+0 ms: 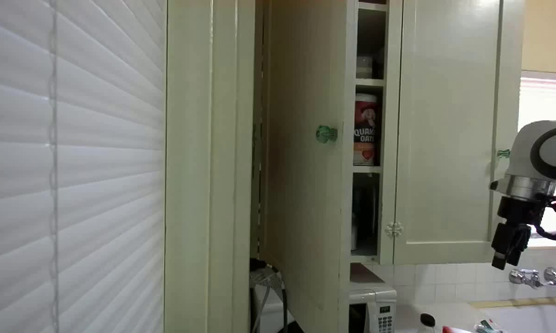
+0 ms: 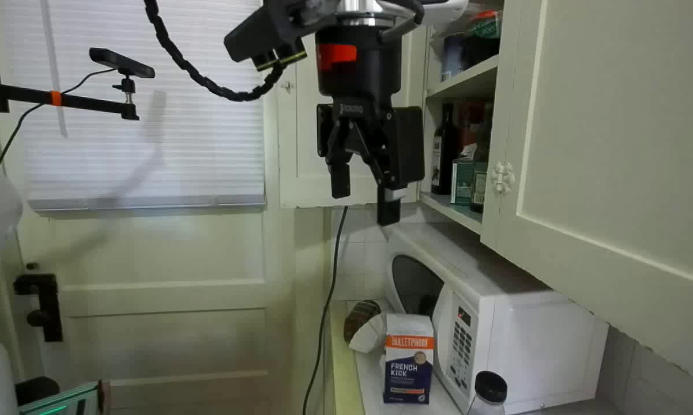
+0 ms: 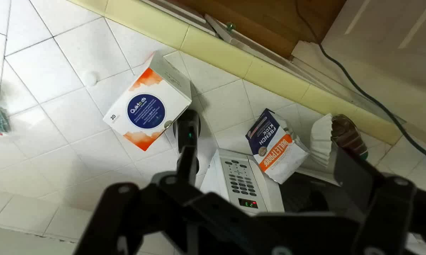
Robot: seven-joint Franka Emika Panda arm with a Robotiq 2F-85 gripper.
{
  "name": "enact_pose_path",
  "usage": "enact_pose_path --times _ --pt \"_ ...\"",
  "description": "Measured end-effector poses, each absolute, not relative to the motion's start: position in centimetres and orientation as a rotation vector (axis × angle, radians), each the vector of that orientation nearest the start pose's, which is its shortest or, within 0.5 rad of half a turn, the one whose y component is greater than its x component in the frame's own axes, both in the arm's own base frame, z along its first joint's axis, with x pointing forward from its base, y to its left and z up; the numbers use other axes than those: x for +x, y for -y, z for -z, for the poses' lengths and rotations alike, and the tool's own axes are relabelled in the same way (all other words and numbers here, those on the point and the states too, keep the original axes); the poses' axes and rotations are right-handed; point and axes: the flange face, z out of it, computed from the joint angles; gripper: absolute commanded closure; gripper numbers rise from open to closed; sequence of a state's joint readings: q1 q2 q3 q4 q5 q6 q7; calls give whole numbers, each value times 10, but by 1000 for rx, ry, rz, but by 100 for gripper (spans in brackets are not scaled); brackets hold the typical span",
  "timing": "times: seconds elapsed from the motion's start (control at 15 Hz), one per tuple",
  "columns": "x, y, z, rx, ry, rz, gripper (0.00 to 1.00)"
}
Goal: Remove the orange packet from the top cabinet
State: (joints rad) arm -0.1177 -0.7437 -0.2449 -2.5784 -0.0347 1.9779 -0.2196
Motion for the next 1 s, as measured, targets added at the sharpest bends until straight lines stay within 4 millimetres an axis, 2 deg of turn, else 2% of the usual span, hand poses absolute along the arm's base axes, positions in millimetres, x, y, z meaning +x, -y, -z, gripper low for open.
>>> enact_pose_path --times 1.0 --pt "320 130 -500 -3035 -120 241 0"
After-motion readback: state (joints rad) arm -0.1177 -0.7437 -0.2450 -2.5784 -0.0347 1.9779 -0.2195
